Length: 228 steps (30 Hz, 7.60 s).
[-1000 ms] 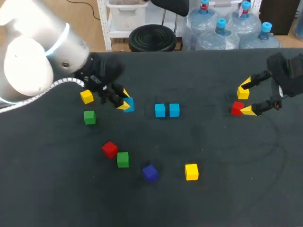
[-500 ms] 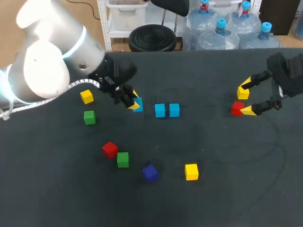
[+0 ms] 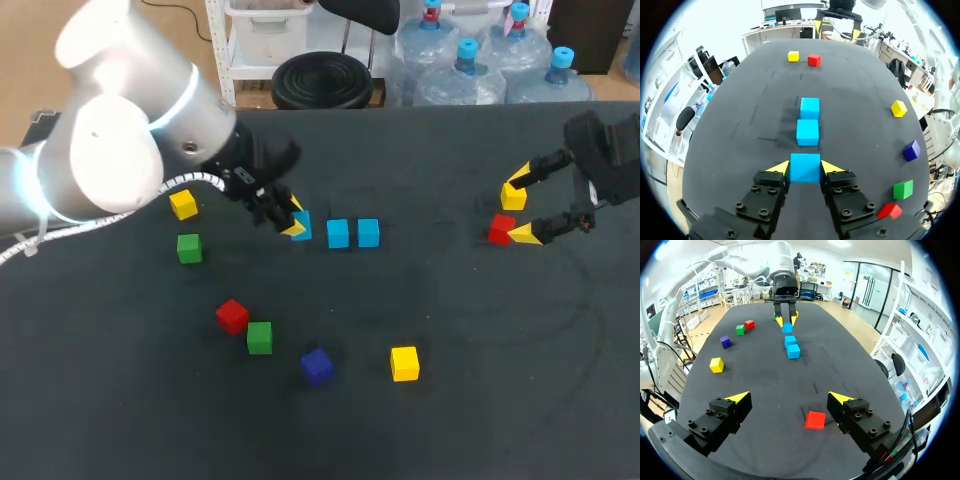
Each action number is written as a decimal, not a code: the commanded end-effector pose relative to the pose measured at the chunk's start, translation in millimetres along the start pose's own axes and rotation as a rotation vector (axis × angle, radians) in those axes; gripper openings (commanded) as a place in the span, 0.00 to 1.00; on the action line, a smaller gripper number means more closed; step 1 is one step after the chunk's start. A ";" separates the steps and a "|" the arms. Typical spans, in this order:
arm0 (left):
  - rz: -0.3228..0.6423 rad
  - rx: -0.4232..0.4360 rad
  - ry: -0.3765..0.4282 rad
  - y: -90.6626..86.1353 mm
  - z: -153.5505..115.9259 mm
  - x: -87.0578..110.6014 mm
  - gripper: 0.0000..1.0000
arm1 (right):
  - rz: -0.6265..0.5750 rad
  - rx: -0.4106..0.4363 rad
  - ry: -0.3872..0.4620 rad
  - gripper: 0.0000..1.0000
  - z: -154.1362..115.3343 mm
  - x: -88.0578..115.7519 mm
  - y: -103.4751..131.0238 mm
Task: Place the blue cubes, place green cubes on the blue cubes, place the yellow cubes on the green cubes, then place the red cubes on the yellow cubes, and place purple cube on the red cubes.
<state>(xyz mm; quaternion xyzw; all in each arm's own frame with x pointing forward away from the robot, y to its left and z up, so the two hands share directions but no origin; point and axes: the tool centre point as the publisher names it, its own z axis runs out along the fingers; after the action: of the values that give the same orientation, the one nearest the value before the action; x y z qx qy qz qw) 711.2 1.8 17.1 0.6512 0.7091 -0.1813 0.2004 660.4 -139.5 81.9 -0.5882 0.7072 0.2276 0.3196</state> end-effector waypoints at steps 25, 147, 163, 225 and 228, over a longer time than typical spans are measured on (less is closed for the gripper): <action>0.021 0.044 0.018 3.1 18.8 -1.0 0.00 | 0.000 0.000 0.000 1.00 -0.2 -0.1 0.1; -0.224 0.057 0.154 -32.4 -108.5 47.3 1.00 | 0.000 0.000 0.000 1.00 -0.2 -0.1 0.1; -0.176 0.041 0.135 -43.3 -113.5 115.4 1.00 | 0.000 0.000 0.000 1.00 -0.2 -0.1 0.1; -0.067 0.060 0.098 -9.1 -69.3 157.8 0.76 | 0.000 0.000 0.000 1.00 -0.2 -0.1 0.1; -0.067 0.059 0.100 -9.3 -70.1 157.8 0.73 | 0.000 0.000 0.000 1.00 -0.2 -0.1 0.1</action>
<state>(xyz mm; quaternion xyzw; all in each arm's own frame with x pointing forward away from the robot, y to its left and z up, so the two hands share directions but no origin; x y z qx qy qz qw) 688.9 170.5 -5.9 0.6407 0.7344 -0.1765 0.1380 660.4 -139.5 81.9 -0.5882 0.7072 0.2276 0.3196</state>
